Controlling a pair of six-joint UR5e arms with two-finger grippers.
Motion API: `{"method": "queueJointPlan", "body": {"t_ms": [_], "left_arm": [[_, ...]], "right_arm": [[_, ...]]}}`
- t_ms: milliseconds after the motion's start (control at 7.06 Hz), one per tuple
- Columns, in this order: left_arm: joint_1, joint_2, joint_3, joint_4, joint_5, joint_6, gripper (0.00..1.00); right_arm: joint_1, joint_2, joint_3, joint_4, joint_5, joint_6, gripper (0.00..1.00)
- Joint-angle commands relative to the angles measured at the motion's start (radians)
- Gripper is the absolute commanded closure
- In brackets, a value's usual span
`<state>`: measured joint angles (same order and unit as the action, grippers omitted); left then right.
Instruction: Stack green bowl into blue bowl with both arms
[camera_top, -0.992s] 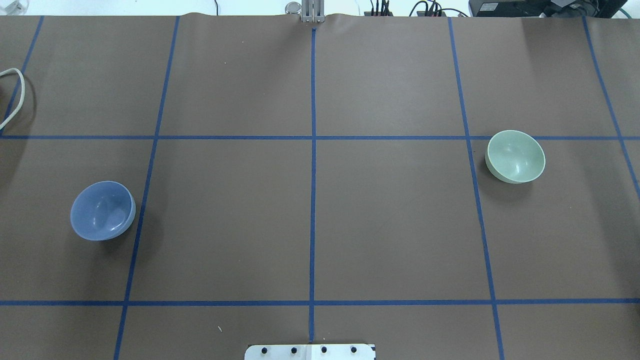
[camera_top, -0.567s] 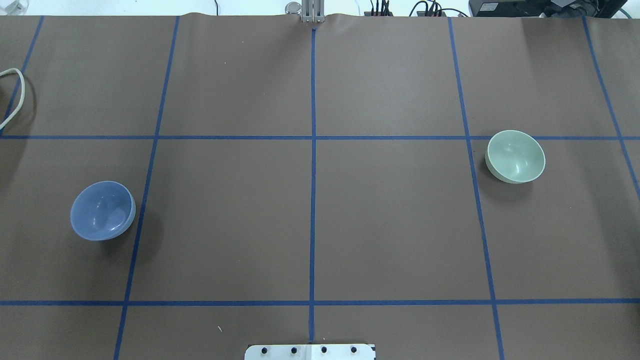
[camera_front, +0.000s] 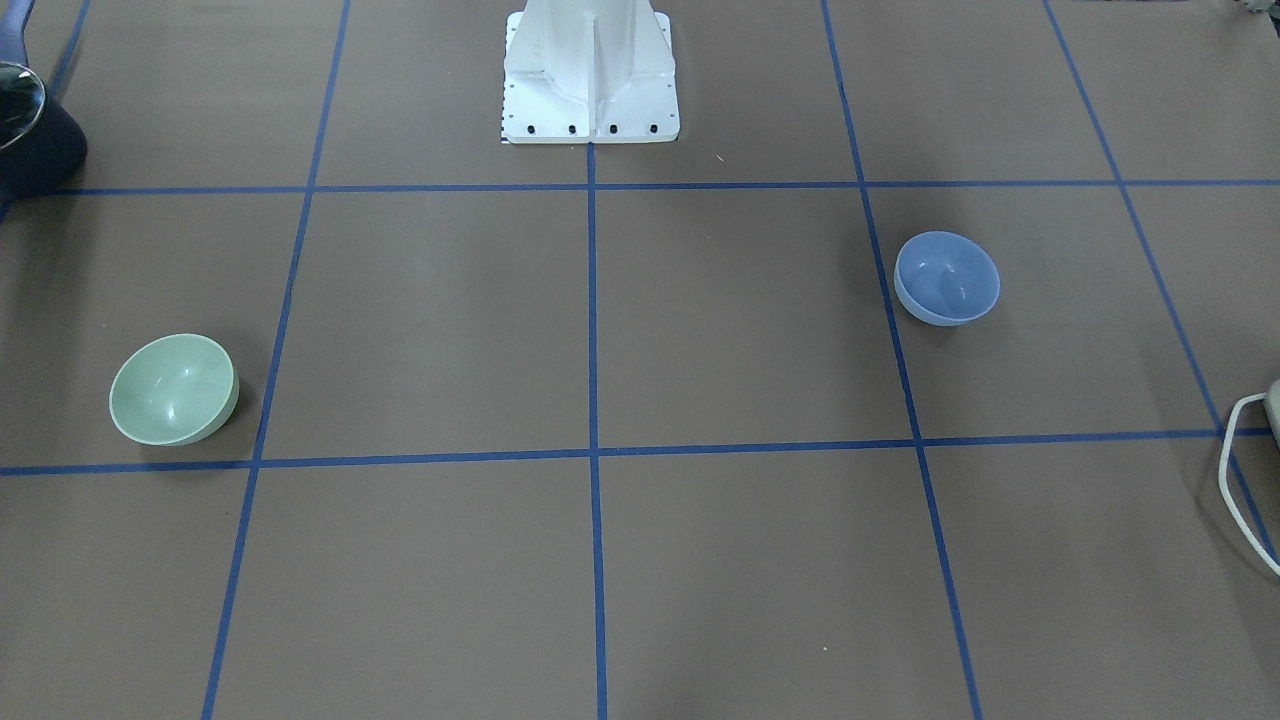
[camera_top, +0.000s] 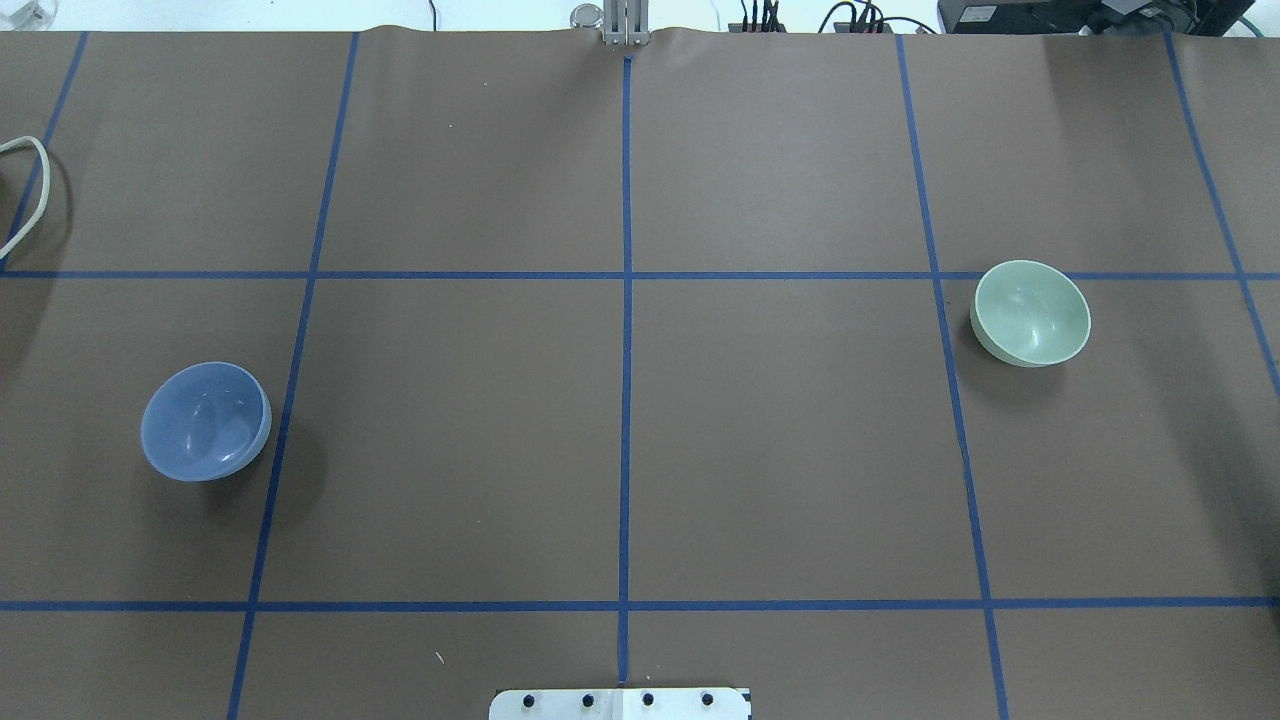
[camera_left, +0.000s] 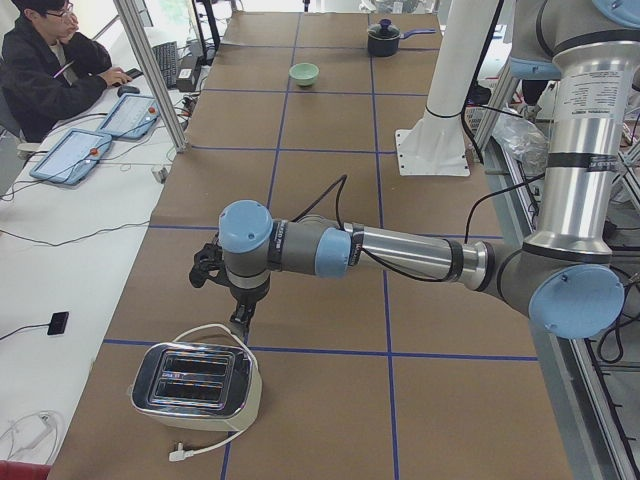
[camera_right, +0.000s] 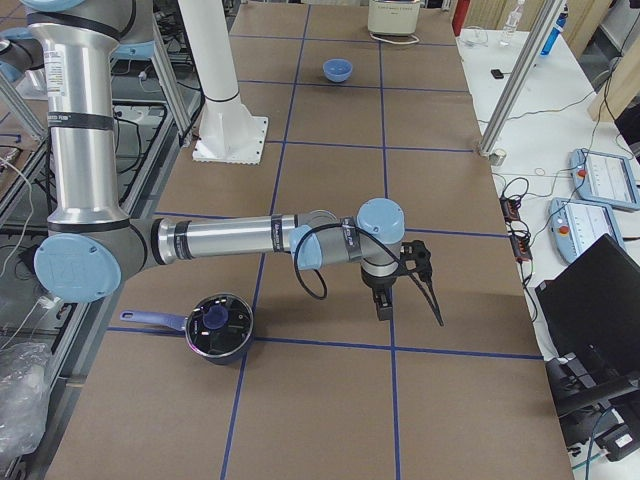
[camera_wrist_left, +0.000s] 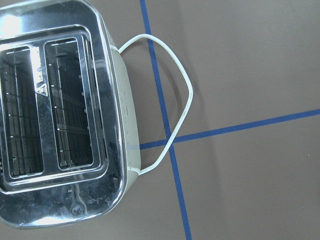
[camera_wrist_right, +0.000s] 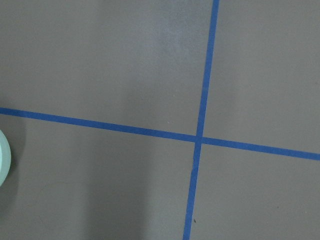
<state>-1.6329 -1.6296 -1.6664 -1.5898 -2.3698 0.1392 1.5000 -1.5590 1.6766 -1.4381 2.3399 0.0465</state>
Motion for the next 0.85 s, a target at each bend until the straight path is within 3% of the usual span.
{"method": "queueJointPlan", "body": {"t_ms": [0, 283, 709], "left_arm": [[0.046, 0.014, -0.001, -0.166, 0.001, -0.028, 0.01], [0.216, 0.019, -0.056, -0.220, 0.001, -0.226, 0.01], [0.448, 0.080, -0.055, -0.496, 0.007, -0.600, 0.01]], "right_arm": [[-0.020, 0.014, 0.008, 0.011, 0.002, 0.001, 0.00], [-0.053, 0.036, 0.037, 0.011, 0.004, 0.016, 0.00], [-0.128, 0.077, 0.040, 0.022, 0.001, 0.104, 0.00]]}}
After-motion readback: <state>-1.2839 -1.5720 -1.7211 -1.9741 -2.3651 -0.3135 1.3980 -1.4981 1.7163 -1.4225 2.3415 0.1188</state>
